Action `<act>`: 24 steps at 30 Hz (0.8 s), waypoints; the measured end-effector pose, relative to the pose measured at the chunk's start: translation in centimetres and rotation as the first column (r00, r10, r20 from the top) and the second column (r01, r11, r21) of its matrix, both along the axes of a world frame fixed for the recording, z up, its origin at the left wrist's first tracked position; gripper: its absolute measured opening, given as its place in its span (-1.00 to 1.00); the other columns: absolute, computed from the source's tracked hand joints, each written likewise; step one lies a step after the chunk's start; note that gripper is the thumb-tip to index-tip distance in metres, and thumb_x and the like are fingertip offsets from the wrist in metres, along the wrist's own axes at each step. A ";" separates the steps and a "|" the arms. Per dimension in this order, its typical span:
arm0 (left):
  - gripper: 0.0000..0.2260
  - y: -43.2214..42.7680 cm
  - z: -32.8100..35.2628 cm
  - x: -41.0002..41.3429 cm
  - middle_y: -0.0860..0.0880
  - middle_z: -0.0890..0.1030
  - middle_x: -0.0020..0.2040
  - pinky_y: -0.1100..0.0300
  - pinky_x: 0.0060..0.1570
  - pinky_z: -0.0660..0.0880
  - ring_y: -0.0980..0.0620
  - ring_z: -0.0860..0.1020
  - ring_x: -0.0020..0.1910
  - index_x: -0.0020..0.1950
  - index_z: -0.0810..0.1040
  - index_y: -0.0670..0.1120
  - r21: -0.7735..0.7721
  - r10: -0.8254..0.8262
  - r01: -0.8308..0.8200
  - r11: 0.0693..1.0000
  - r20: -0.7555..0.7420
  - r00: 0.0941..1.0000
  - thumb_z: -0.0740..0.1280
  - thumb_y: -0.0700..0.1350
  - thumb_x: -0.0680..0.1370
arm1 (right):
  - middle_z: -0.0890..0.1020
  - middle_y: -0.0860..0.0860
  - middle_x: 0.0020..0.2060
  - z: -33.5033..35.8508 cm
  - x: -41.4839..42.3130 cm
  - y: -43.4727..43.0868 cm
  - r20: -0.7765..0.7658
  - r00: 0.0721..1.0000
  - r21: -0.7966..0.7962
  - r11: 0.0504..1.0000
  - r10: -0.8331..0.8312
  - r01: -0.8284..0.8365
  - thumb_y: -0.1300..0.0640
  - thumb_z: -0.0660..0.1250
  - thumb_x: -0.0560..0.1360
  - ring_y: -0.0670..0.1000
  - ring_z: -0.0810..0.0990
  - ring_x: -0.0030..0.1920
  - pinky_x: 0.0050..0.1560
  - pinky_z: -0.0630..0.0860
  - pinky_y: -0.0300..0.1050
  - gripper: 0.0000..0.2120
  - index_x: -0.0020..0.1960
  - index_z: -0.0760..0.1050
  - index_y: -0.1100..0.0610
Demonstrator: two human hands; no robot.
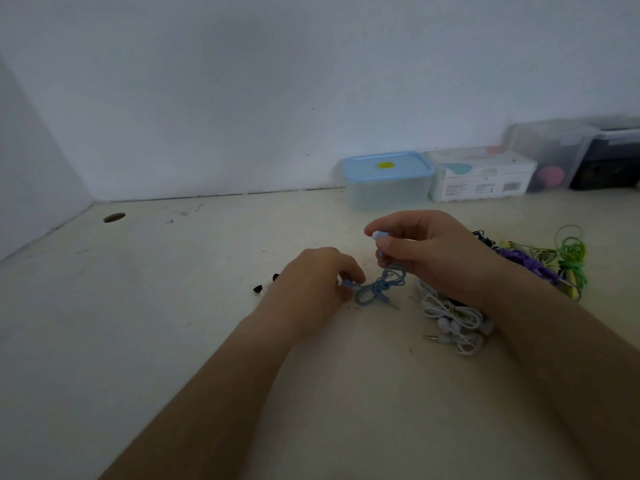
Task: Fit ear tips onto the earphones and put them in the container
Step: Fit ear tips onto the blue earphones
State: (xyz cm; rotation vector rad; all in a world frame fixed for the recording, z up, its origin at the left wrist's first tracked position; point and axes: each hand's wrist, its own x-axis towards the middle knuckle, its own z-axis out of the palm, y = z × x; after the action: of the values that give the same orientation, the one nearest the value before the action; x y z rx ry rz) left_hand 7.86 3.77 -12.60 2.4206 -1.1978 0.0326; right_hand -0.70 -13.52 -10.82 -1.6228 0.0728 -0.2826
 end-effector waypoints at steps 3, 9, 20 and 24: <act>-0.81 -0.1 0.0 0.0 0.07 0.61 -0.01 0.20 -0.01 0.54 0.13 0.57 -0.14 0.06 0.64 0.10 -0.132 0.064 -0.067 0.989 -0.025 0.998 0.44 -0.15 0.50 | 0.64 0.12 -0.20 0.0 -0.1 -0.1 0.015 1.000 -0.030 0.999 -0.023 0.023 0.34 0.43 0.46 0.06 0.65 -0.18 -0.04 0.62 -0.10 -0.84 -0.02 0.66 0.13; -0.82 -0.9 0.0 0.0 0.03 0.61 -0.01 0.15 0.01 0.53 0.07 0.57 -0.05 0.11 0.60 -0.03 -0.335 0.112 -0.175 0.926 -0.198 0.974 0.22 -0.06 0.65 | 0.64 0.08 -0.22 0.6 -0.3 0.0 0.079 0.995 0.062 0.997 -0.057 0.052 0.33 0.43 0.44 0.02 0.65 -0.16 -0.07 0.62 -0.16 -0.82 -0.01 0.65 0.12; -0.67 -1.5 2.8 -1.8 -0.17 0.68 0.06 -0.10 0.06 0.60 -0.19 0.69 -0.03 0.02 0.50 -0.15 -0.456 -0.359 -0.681 0.573 -0.887 0.291 0.09 0.06 0.69 | 0.69 0.11 -0.20 3.8 0.0 2.2 0.210 0.971 0.280 0.959 -0.110 0.048 0.35 0.40 0.46 0.06 0.70 -0.12 -0.02 0.64 -0.08 -0.85 0.01 0.61 0.19; -0.73 -1.4 4.2 -1.9 -0.25 0.69 -0.02 0.01 -0.23 0.66 -0.19 0.70 -0.15 0.19 0.54 -0.27 -0.442 -0.571 -0.734 0.516 -0.816 0.090 0.15 -0.13 0.68 | 0.73 0.14 -0.12 4.7 0.0 2.7 0.155 0.970 0.049 0.982 -0.186 0.180 0.30 0.50 0.43 0.12 0.73 -0.08 -0.02 0.65 -0.04 -0.83 0.01 0.63 0.17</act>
State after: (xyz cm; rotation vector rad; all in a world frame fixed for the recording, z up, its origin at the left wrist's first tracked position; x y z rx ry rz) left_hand 5.97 2.40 -8.44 0.8873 -0.0503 -0.7482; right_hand -0.72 -10.81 -6.10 -1.5555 0.1049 -0.5498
